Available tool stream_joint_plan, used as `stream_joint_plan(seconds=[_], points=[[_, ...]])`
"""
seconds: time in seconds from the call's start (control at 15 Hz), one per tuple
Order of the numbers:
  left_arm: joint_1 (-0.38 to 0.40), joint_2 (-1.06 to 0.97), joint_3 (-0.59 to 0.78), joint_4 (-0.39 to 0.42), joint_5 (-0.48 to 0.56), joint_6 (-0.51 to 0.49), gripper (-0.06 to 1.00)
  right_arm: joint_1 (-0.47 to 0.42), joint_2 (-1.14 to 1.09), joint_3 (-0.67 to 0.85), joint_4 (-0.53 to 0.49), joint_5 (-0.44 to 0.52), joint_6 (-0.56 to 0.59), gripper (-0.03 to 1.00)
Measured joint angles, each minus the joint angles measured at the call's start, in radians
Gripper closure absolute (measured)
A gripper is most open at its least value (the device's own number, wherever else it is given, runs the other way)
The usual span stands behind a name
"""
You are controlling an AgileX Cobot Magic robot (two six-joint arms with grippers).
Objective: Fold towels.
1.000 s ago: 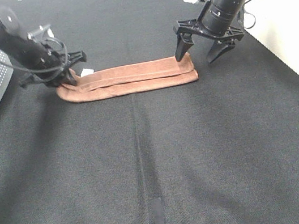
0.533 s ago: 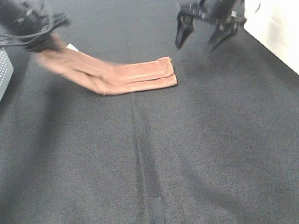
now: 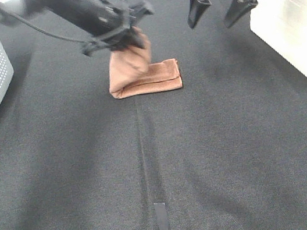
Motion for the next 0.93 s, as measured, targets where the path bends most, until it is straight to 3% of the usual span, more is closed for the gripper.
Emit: stream_joint_plan(seconds=[0.13,0.27,0.4,0.53,0.73,0.93], points=[[-0.011,0.005,0.000,-0.047,-0.050,-0.004,0.32,0.000,0.000,0.000,-0.002,0.006,0.009,0.15],[-0.011,0.005,-0.002,-0.112,-0.111,-0.004,0.20,0.000,0.000,0.000,-0.002,0.007,0.022,0.15],[-0.010,0.005,-0.010,-0.133,-0.126,-0.004,0.18,0.000,0.000,0.000,0.003,0.007,0.023,0.15],[0.020,-0.004,-0.035,-0.135,-0.135,0.003,0.18,0.000,0.001,0.000,0.087,0.006,0.020,0.15],[0.129,-0.052,-0.039,-0.105,-0.133,0.048,0.18,0.005,0.054,0.000,0.348,-0.008,-0.063,0.16],[0.213,-0.068,-0.041,-0.095,-0.085,0.056,0.18,0.046,0.155,0.000,0.630,-0.017,-0.220,0.16]])
